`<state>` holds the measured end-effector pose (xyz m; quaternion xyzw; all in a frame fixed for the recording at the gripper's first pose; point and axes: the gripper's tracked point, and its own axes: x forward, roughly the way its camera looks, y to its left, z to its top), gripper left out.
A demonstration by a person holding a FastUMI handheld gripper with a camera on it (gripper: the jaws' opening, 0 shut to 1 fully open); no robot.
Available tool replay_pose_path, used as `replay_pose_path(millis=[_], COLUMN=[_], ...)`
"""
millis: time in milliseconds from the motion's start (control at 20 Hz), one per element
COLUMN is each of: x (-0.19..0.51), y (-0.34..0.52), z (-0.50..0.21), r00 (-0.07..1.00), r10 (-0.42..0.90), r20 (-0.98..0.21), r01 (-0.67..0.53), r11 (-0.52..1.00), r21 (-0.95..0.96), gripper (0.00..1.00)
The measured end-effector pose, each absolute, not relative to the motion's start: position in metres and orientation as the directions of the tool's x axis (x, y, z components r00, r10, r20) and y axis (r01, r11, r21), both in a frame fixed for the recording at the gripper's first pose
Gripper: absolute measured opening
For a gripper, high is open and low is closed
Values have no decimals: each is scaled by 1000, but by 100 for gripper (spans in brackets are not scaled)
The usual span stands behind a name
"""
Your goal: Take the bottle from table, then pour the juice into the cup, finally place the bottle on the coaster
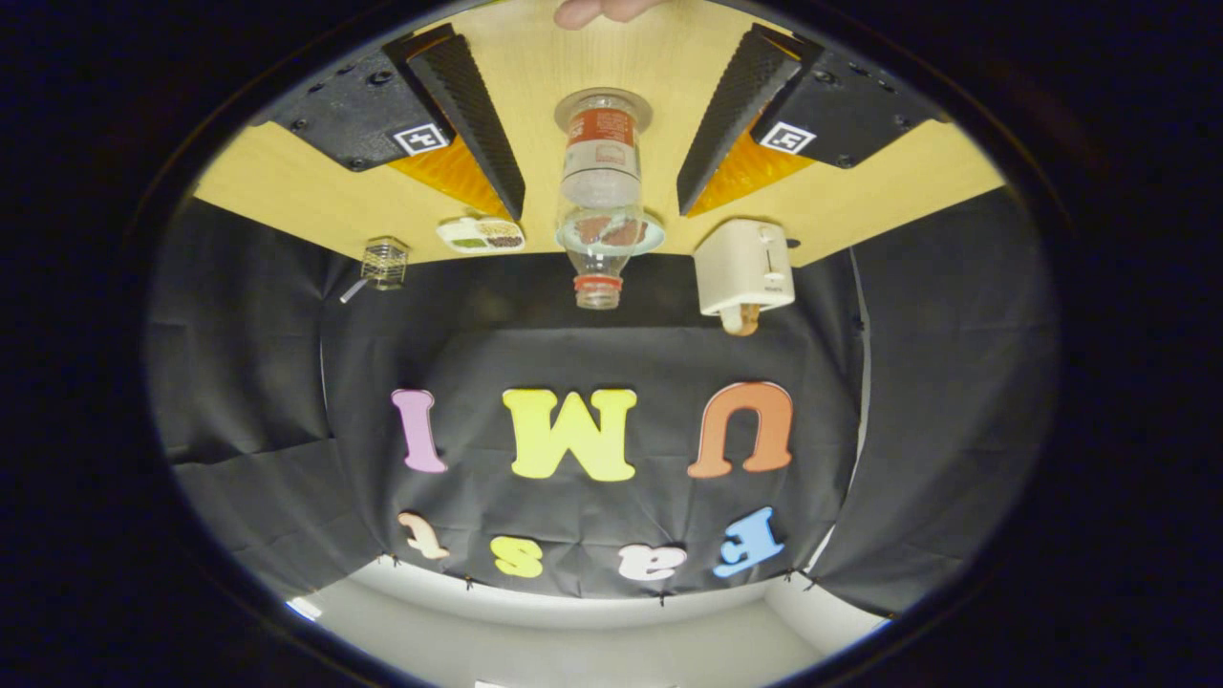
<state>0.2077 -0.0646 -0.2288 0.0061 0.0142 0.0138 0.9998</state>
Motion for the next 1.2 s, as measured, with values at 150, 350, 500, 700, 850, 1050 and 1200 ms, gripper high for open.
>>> replay_pose_path(millis=[150,350,500,700,850,1050,1200], x=[181,148,123,90,70,53,45], y=[-66,-78,-92,-109,-117,-116,-111], z=[-205,-175,-146,-112,-102,-83,-62], r00=[999,1000,1000,999,999,1000,1000], r10=[33,19,8,-5,-18,-6,11], r20=[-7,5,25,51,35,13,11], r01=[-32,-19,-9,4,17,6,-11], r11=[999,1000,1000,1000,1000,1000,1000], r21=[20,16,12,23,10,-2,-8], gripper=[100,100,100,100,100,100,100])
